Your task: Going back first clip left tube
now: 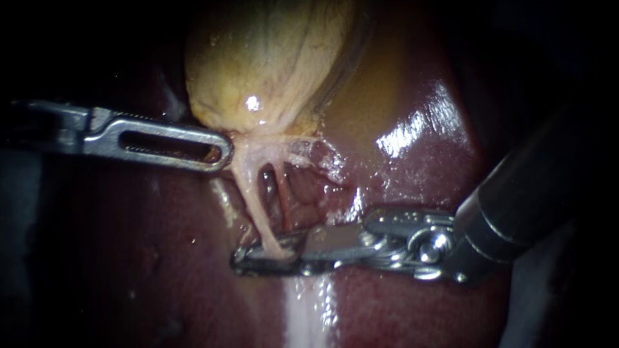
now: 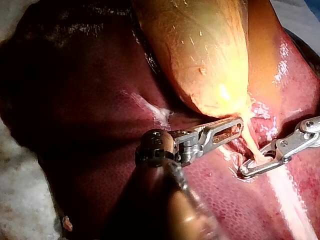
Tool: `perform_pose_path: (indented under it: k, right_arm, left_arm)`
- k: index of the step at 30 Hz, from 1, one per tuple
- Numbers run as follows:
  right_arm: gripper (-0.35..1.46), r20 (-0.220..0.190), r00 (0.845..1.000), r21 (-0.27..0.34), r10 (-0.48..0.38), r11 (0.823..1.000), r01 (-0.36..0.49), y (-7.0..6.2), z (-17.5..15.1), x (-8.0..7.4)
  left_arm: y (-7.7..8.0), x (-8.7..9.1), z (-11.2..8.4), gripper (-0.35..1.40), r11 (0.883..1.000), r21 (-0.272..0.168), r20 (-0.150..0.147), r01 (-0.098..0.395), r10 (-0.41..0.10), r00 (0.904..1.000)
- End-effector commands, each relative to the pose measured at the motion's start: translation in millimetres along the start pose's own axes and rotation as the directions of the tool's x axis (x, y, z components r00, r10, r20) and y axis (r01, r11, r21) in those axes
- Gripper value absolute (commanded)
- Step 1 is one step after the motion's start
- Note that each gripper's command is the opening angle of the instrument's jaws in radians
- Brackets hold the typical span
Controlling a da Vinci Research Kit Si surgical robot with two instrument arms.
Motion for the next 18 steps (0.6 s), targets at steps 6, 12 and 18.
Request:
perform_pose_path:
  k: [6, 12, 18]
  right_arm:
    - [-0.35, 0.000, 1.000, 0.001, -0.001, 1.000, 0.001, 0.0, 0.0, 0.0]
    - [-0.10, 0.006, 1.000, 0.008, 0.006, 1.000, -0.006, -0.1, 0.1, 0.1]
    - [0.49, -0.051, 0.993, 0.026, -0.104, 0.994, 0.105, -0.8, 0.4, 1.8]
  left_arm:
    - [0.0, 0.0, 0.0, -0.35, 1.000, -0.001, 0.001, 0.000, 0.000, 1.0000]
    - [0.0, 0.0, 0.0, -0.35, 1.000, -0.001, 0.001, 0.000, 0.000, 1.0000]
    - [0.0, 0.0, -0.1, -0.35, 1.000, -0.001, 0.001, 0.000, 0.000, 1.0000]
